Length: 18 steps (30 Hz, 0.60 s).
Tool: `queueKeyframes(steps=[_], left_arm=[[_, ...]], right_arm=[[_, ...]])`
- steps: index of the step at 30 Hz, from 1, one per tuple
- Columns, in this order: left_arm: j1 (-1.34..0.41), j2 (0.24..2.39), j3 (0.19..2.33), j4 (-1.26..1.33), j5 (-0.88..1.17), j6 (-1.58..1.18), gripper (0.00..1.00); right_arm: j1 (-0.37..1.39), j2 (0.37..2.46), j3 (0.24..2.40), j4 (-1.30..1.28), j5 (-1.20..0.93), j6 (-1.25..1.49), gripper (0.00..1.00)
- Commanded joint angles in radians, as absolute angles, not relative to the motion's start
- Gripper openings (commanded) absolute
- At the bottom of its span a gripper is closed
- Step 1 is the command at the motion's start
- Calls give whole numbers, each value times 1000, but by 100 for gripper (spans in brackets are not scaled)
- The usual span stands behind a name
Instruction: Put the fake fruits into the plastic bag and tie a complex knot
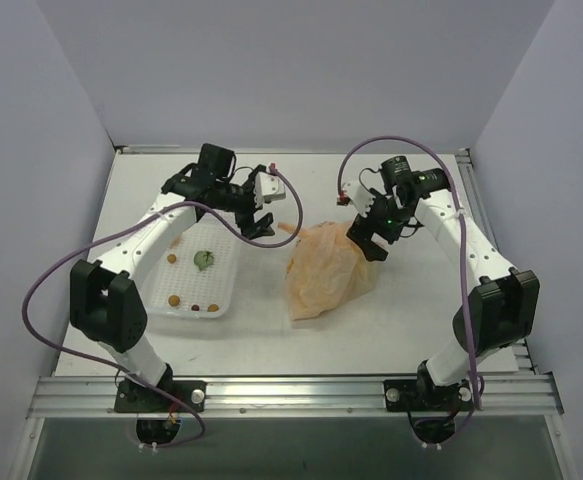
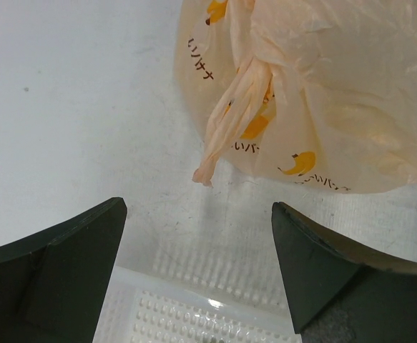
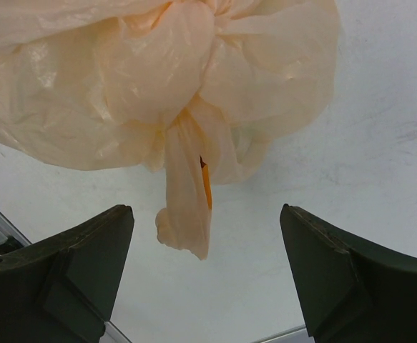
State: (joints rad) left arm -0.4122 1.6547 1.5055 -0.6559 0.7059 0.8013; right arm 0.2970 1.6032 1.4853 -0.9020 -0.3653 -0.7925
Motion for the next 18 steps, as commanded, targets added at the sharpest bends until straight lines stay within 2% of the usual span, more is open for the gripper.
queueKeyframes(steps=[1,4,5,7,8,10,11,15,18], left_arm=[[-433,1716,1522,-658,690,871,94],[-446,1755,1534,-631,690,900,94],[-462,1761,1531,-624,683,914,97],[-479,1776,1508,-582,643,960,97],[-500,1781,1500,-568,629,978,97],[-520,1790,1471,-506,601,1017,97],[-541,1793,1460,-480,568,1022,97],[-589,1818,1439,-364,505,1026,97],[-613,1844,1440,-327,457,1020,90]], right_arm=[[316,1601,1460,-911,-347,-808,86],[316,1614,1442,-887,-337,-795,71],[318,1617,1442,-882,-334,-789,60],[318,1623,1442,-876,-333,-787,48],[318,1623,1439,-873,-333,-787,38],[318,1628,1436,-864,-336,-787,28],[319,1628,1434,-861,-336,-787,18],[324,1631,1439,-857,-342,-781,0],[325,1631,1448,-854,-351,-779,0]])
